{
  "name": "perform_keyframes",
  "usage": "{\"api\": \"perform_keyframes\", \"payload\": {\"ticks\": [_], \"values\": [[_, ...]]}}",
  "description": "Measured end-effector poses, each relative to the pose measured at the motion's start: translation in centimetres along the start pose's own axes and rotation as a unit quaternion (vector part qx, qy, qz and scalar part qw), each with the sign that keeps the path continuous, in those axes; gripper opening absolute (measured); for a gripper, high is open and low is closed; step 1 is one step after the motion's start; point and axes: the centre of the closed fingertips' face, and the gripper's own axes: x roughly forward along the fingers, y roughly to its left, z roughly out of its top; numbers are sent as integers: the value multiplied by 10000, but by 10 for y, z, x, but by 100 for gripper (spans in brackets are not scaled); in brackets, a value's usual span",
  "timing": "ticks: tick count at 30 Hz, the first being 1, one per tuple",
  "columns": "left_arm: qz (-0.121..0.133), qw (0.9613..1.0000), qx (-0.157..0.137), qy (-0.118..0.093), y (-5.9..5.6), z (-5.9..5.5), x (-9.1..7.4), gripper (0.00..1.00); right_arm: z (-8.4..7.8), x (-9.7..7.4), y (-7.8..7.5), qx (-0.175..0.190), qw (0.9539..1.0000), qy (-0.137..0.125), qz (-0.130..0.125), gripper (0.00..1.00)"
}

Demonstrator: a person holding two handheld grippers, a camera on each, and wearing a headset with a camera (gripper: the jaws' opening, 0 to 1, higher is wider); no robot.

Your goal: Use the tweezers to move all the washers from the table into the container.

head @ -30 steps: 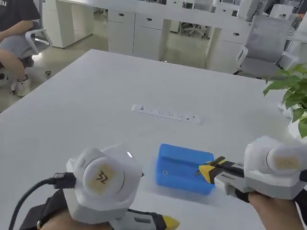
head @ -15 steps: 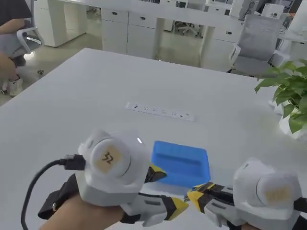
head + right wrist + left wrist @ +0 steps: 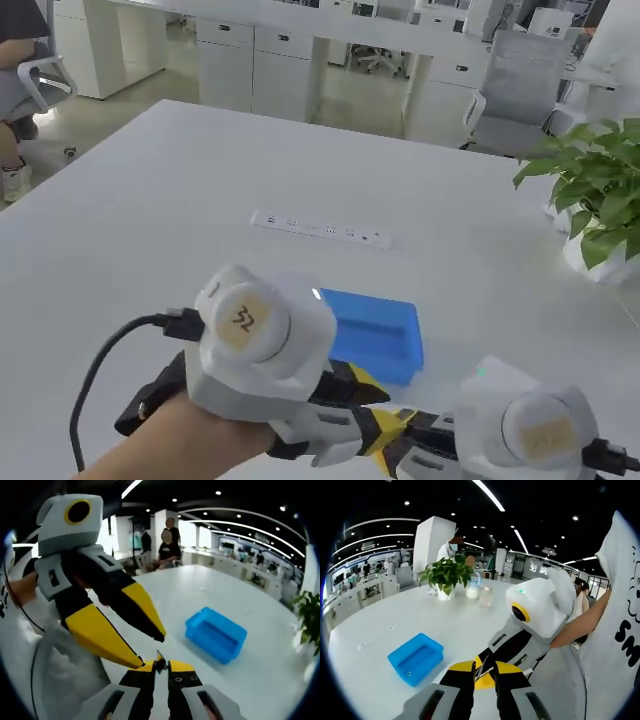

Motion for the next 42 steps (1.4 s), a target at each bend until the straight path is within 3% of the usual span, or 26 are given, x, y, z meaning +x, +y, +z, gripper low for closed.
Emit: {"api": "perform_keyframes", "payload": {"ticks": [9,12,16,19,23,26,28,32,35,39,42], "values": [[-311,9972,575,356,-15,-8,15,3,-9,-5,7,-197,9997,106,69,5],[-355,9937,940,496,-18,-11,17,0,-14,-6,8,-204,9996,152,105,5],[-477,9910,1066,646,-23,-15,19,0,-20,-7,12,-242,9992,247,220,5],[-590,9847,1448,764,-24,-20,21,0,-27,-7,11,-456,9979,390,237,5],[-592,9767,1840,933,-18,-26,21,0,-36,-6,5,-856,9943,614,135,5],[-665,9742,1877,1065,-12,-33,21,0,-39,-3,-1,-1051,9919,715,61,6],[-641,9701,2028,1171,-6,-39,21,0,-41,-1,-5,-1132,9907,754,8,6],[-528,9522,2610,1499,8,-58,28,0,-48,8,-18,-1138,9897,856,-128,7],[-581,9416,2740,1868,14,-77,36,0,-61,16,-23,-884,9908,1014,-110,8],[-544,9387,2826,1900,22,-85,48,0,-70,25,-33,-1129,9869,1118,-294,8],[-513,9399,2749,1961,34,-94,55,0,-74,34,-39,-1163,9855,1195,-316,9]]}}
